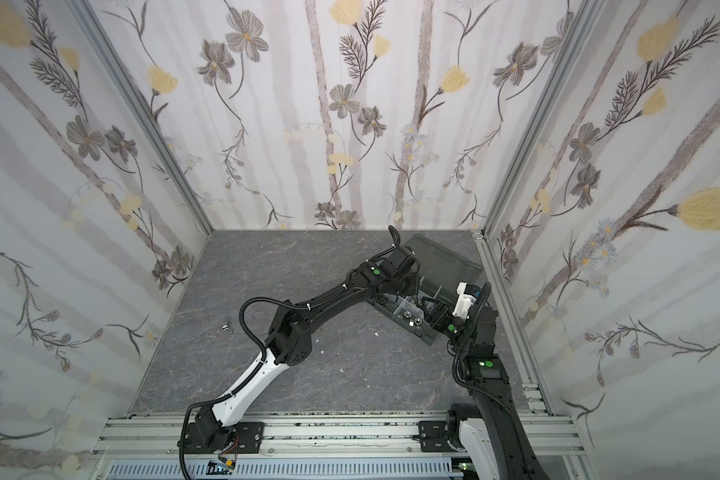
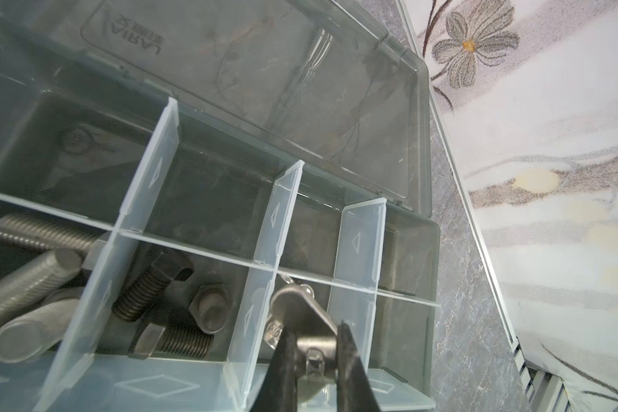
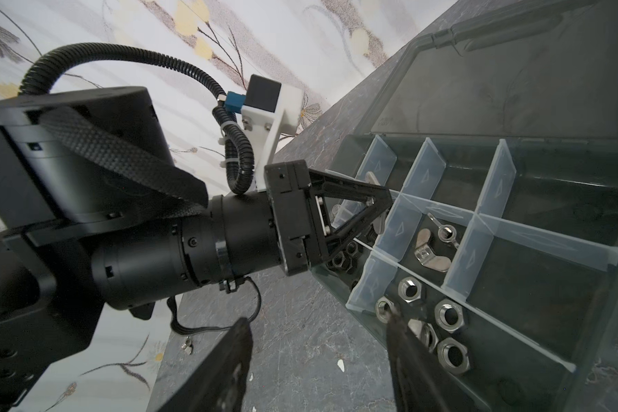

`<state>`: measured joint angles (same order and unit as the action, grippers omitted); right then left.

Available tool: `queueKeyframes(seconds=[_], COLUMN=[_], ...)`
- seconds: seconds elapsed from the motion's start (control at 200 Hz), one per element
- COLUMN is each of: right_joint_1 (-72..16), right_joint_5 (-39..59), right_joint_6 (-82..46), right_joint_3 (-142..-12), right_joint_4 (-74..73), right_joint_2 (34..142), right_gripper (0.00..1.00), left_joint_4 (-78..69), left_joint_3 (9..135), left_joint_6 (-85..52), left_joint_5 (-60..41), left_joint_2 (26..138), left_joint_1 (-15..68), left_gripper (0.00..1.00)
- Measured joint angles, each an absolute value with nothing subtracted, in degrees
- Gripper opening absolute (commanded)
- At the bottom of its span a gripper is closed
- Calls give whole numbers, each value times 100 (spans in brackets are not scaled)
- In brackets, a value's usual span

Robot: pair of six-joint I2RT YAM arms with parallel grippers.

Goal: Sort the screws and nuts into containers
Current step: 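Open the left gripper to drop the wing nut into the compartment, then move the left gripper back to the last loose wing nut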

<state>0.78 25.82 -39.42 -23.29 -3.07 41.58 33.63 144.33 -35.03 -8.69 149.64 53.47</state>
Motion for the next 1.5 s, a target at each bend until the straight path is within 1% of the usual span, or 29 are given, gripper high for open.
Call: queueKeyframes(seconds=[0.045, 0.08, 0.145, 0.205, 0.29, 0.41, 0.485, 0.555, 0.634, 0.744, 0.824, 0.904, 1.004, 1.124, 1.254, 1.394, 1.499], right_joint_1=[78, 78, 78, 78, 69, -71, -408, -998, -1772, -2609, -3135, -3638, -4117, -4554, -4978, -5137, -5166], right_joint_5=[2600, 2606, 2652, 2676, 2687, 2617, 2410, 2128, 1780, 1409, 1173, 1116, 1033, 1068, 1214, 1369, 1485], right_joint_6=[-3944, -3944, -3944, -3942, -3927, -3745, -3669, -3559, -3487, -3494, -3524, -3553, -3555, -3597, -3642, -3739, -3817], right_joint_3=[-2314, -2305, -2303, -2303, -2340, -2526, -2644, -2818, -3050, -3201, -3424, -3804, -4438, -5072, -5481, -5621, -5614], right_joint_4=[-301, -287, -283, -285, -268, -145, -117, -117, -255, -589, -880, -1214, -1570, -2043, -2305, -2567, -2707], right_joint_2=[4158, 4158, 4163, 4163, 4180, 4198, 4211, 4397, 4864, 5680, 6388, 7192, 8167, 9172, 9944, 10390, 10532], right_gripper=[62, 62, 62, 62, 64, 65, 66, 67, 67, 67, 67, 67, 67, 67, 67, 68, 67], left_joint_4=[3323, 3291, 3273, 3275, 3271, 3288, 3304, 3218, 2886, 2547, 2427, 2008, 1914, 2410, 2606, 2829, 2880], left_joint_3=[14435, 14435, 14435, 14435, 14433, 14433, 14241, 13618, 12387, 10580, 9590, 8558, 7288, 6038, 5234, 4628, 4545], left_joint_6=[-3542, -3573, -3605, -3621, -3640, -3640, -3636, -3621, -3625, -3664, -3684, -3732, -3763, -3787, -3763, -3627, -3308], left_joint_5=[-897, -926, -958, -1017, -1066, -985, -821, -631, -445, -215, -5, 185, 340, 489, 543, 558, 469], left_joint_2=[14995, 15019, 15076, 15115, 15128, 15082, 14918, 14516, 13740, 12254, 10989, 9741, 8731, 7913, 7229, 6893, 6993], left_joint_1=[5363, 5380, 5408, 5424, 5424, 5341, 5216, 5048, 4762, 4158, 3647, 3109, 2418, 1518, 674, -290, -718], left_gripper=[6, 9, 18, 32, 45, 53, 57, 59, 60, 61, 61, 59, 58, 56, 55, 57, 59])
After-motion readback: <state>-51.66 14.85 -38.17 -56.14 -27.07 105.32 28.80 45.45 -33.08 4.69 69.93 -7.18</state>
